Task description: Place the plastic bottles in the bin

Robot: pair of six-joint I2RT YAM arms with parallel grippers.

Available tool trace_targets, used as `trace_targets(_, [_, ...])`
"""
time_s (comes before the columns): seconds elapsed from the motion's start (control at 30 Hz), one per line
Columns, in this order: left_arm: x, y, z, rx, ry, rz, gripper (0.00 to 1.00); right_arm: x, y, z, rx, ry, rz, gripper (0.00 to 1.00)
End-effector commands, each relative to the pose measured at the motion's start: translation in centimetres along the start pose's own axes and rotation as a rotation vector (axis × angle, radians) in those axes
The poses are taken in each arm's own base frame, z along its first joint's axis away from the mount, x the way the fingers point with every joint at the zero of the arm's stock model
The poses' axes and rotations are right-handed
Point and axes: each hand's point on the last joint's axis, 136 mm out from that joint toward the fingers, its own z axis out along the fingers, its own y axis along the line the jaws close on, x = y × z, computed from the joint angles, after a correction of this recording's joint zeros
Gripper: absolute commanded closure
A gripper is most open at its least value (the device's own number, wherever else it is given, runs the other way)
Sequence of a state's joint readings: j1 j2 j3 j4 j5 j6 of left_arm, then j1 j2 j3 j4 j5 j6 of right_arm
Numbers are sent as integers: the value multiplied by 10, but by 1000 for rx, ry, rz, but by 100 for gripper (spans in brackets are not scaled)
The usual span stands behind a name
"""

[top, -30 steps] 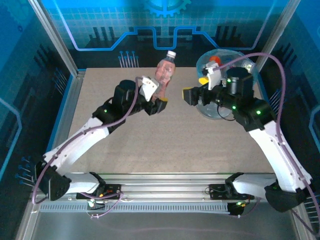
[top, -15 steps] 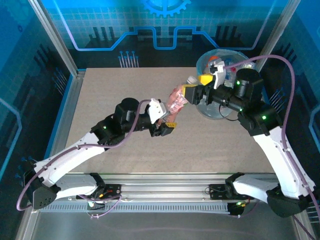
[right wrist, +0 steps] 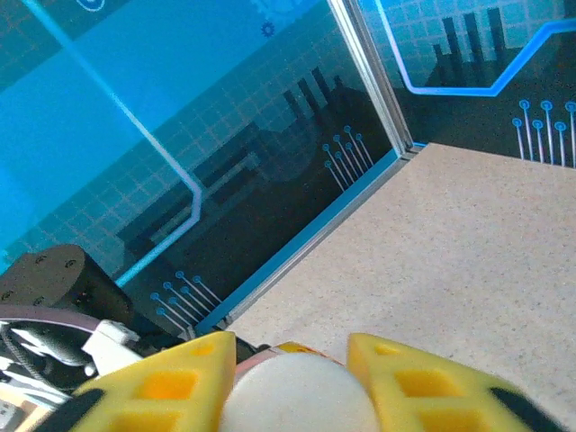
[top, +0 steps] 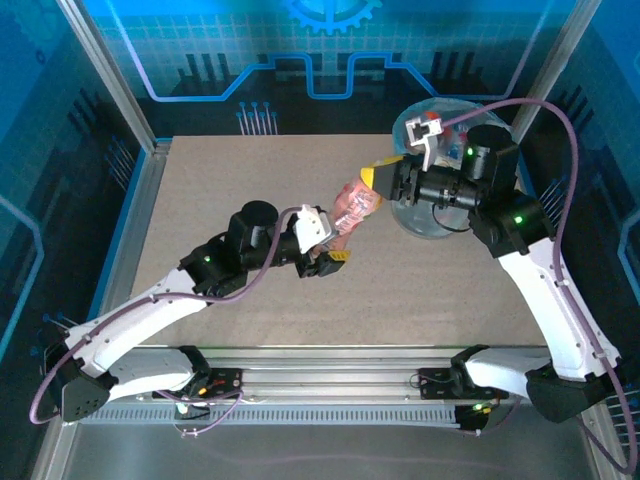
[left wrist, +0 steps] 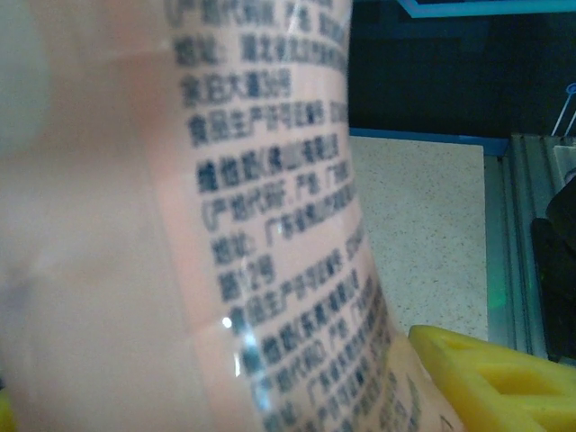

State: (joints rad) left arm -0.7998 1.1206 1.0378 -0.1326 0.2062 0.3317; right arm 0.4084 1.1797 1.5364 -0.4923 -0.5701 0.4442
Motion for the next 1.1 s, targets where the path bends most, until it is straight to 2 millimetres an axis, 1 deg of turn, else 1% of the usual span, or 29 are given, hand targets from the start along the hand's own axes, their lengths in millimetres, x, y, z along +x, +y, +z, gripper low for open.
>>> trace_targets(0.0, [-25, 8, -14, -61, -86, 38, 28, -7, 11, -10, -8, 5, -49, 89])
trace_targets(0.03, [-26, 11, -14, -84, -94, 35, 19, -13, 11, -14, 22, -6, -73, 91])
trace_targets(0.1, [-27, 18, -16, -130, -112, 25, 2, -27, 6, -23, 110, -26, -133, 91])
trace_targets(0.13, [-28, 21, -18, -152, -120, 22, 1, -37, 2, -30, 177, -42, -174, 92])
trace_targets(0.2, [-27, 28, -21, -197, -120, 19, 1, -57, -16, -47, 353, -79, -249, 95])
trace_targets(0.27, [-22, 37, -23, -251, -112, 15, 1, -79, -41, -67, 560, -116, -320, 98])
trace_targets(0.37, [-14, 47, -25, -313, -81, 3, 1, -106, -80, -93, 819, -144, -384, 99])
trace_targets(0.47, [-8, 47, -26, -321, -62, -6, 1, -122, -114, -105, 952, -152, -379, 100])
trace_targets(0.6, [-4, 46, -25, -318, -53, -6, 1, -134, -144, -102, 1011, -150, -380, 100])
trace_targets(0.7, [0, 46, -24, -319, -45, -1, 1, -134, -168, -89, 1013, -117, -388, 100])
trace_targets(0.77, [3, 46, -22, -319, -38, 2, 1, -126, -190, -75, 1008, -62, -378, 100])
trace_targets(0.8, [4, 47, -21, -321, -37, 3, 1, -121, -198, -71, 1002, -38, -366, 100])
trace_targets(0.87, [7, 47, -18, -318, -28, 1, 1, -105, -218, -60, 958, 15, -304, 100])
trace_targets(0.93, [9, 47, -16, -316, -19, -1, 1, -89, -234, -54, 917, 55, -229, 100])
trace_targets(1.07, [15, 48, -12, -321, -1, 2, 1, -55, -264, -57, 859, 91, -64, 100])
